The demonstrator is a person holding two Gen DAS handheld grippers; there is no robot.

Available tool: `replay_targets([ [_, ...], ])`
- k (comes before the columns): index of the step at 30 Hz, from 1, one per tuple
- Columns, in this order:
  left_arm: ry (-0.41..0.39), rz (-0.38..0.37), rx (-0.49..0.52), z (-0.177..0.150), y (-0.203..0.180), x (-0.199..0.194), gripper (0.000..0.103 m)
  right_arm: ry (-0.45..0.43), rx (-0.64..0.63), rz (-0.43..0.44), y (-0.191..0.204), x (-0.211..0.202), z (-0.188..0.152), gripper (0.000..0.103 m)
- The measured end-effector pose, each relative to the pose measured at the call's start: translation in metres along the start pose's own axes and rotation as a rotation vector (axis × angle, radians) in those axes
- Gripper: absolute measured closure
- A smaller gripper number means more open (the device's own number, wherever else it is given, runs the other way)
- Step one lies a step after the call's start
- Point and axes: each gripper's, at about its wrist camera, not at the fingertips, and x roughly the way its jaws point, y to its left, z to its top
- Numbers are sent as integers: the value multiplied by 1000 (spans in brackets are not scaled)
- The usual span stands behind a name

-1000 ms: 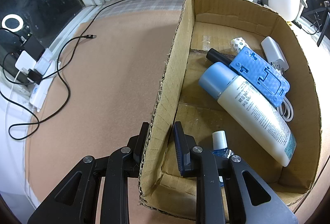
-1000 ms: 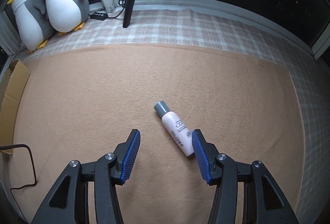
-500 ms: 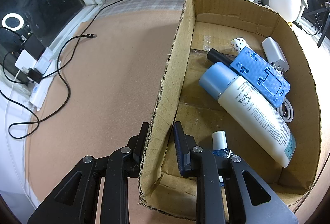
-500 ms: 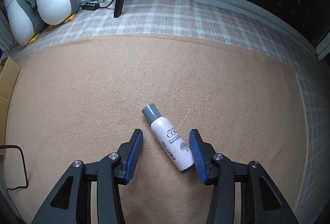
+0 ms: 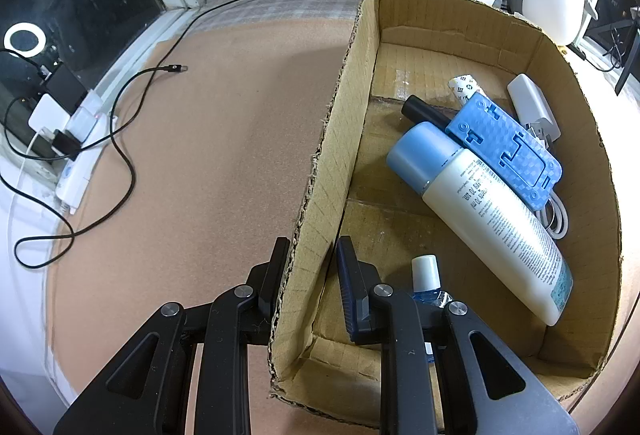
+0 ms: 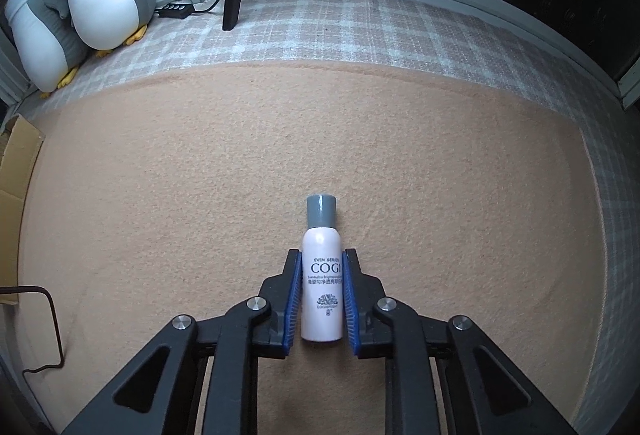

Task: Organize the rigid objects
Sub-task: 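Close the right gripper on the white lotion bottle and lift, then carry the lotion bottle with the right gripper into the box and release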

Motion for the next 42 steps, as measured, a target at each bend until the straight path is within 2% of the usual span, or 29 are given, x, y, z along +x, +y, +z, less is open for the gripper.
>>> replay_targets([
  [6, 0, -4, -2, 0, -1, 0, 83, -16, -2, 11, 4, -2, 1, 85],
  [15, -5, -14, -6, 1, -1, 1, 83, -106, -58, 36, 49, -31, 8, 85],
  [29, -13, -38, -20, -1, 4, 1, 83, -220, -226, 158, 171, -71, 35, 85],
  [42, -24, -53, -25, -2, 6, 0, 83, -238, -373, 281, 277, -81, 44, 85],
])
